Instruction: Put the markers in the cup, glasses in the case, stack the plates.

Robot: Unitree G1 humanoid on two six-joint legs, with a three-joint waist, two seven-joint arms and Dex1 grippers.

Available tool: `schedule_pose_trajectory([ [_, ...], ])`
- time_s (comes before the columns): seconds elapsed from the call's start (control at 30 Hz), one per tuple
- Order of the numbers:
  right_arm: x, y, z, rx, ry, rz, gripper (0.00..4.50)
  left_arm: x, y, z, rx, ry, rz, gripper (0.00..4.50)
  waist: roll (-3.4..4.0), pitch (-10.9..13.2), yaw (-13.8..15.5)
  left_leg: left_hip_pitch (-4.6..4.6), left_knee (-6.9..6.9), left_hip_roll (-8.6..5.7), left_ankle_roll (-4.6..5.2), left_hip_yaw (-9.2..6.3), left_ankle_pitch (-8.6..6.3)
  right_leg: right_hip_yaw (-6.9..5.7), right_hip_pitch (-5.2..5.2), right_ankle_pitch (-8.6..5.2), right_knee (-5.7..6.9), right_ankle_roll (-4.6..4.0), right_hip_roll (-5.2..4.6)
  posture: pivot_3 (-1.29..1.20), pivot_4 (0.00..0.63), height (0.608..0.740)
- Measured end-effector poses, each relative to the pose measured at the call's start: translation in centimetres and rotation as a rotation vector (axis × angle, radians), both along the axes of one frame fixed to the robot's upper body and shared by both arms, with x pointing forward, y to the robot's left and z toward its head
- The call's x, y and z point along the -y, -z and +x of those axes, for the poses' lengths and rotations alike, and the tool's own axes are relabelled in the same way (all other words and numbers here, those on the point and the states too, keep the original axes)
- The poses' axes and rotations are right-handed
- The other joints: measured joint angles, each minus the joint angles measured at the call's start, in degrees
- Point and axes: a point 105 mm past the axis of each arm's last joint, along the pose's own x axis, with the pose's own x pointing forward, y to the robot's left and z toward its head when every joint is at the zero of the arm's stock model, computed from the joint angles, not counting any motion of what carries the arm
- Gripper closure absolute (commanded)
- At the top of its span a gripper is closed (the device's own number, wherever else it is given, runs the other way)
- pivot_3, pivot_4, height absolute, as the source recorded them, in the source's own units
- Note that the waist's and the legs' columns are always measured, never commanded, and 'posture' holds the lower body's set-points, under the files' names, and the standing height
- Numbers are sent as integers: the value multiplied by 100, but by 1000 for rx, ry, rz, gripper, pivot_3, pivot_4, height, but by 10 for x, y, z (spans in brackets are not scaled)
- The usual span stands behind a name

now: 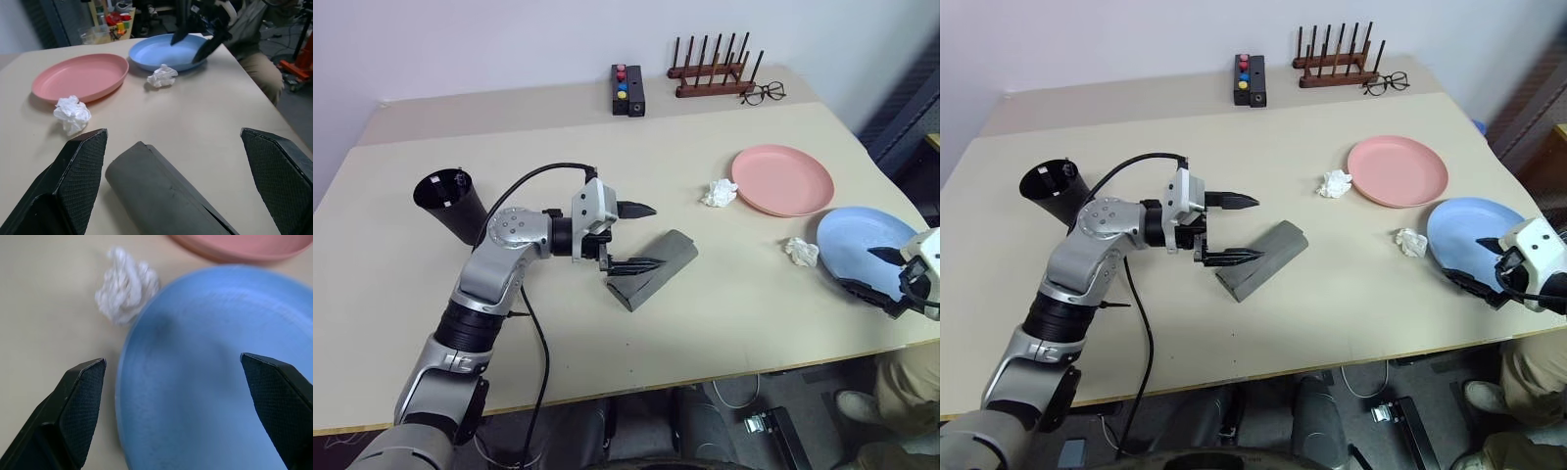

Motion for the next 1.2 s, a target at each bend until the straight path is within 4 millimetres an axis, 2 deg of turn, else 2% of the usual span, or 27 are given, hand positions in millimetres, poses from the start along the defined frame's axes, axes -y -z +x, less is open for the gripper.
schedule_pose_trajectory([
  [0.2, -5, 17, 5, -42, -19, 10, 0, 1, -1, 1, -1, -20, -3, 62, 0, 0, 6, 0, 0, 0, 0, -1, 0, 0, 1, 0, -2, 0, 0, 0, 150, 740],
  [0.23, -5, 20, 6, -45, -16, 18, 249, 1, -1, 1, 2, -23, -3, 13, 0, 0, 3, 0, 0, 0, 0, 0, 0, 0, 1, 0, -2, 0, 0, 0, 150, 740],
  [0.3, -7, 21, 8, -41, -23, 26, 881, 0, -1, 2, 4, -33, -5, 0, -1, 0, -1, 4, 0, 0, 0, 0, 0, 0, 4, 0, -2, 0, 0, 0, 150, 740],
  [0.53, -11, 20, 11, -14, -18, 28, 4333, -3, 4, 5, -11, -79, -14, 0, -2, -1, 1, 14, 0, 0, 0, -1, 0, 0, 17, 0, -4, 0, 0, 0, 150, 740],
  [0.6, -9, 15, 12, 19, 0, 20, 4333, -4, 10, 5, -29, -98, -22, 0, -3, -1, 2, 27, -1, 1, 1, -1, -2, 0, 28, 0, -6, 0, 1, 0, 150, 740],
  [0.7, -12, 21, 11, 22, 16, 31, 4333, -5, 12, 8, -17, -117, -33, 0, -2, -2, 2, 29, -3, 1, 2, -1, -2, 1, 30, 0, -6, 0, 1, 0, 150, 740],
  [0.93, -8, 15, 17, 66, 60, -25, 4333, -10, 23, 14, -30, -168, -38, 0, -1, -2, 7, 35, -3, 0, 4, 0, -3, 3, 36, 0, -8, 0, 0, 0, 150, 740],
  [1.0, -6, 6, 22, 89, 69, -61, 4333, -10, 23, 15, -27, -173, -39, 0, 3, -2, 5, 35, -3, -2, 5, 2, -4, 4, 36, 0, -8, 0, -1, 0, 150, 740],
  [1.1, -5, -18, 30, 140, 62, -129, 4333, -11, 23, 15, -18, -178, -38, 0, 5, -2, 4, 35, -5, 0, 4, 1, -4, 3, 34, 0, -8, 0, 1, 0, 150, 740],
  [1.2, -13, -35, 40, 191, 38, -158, 4333, -10, 23, 16, -11, -181, -39, 0, 5, -2, 3, 35, -6, 0, 4, 1, -4, 3, 34, 0, -9, 0, 1, 0, 150, 740],
])
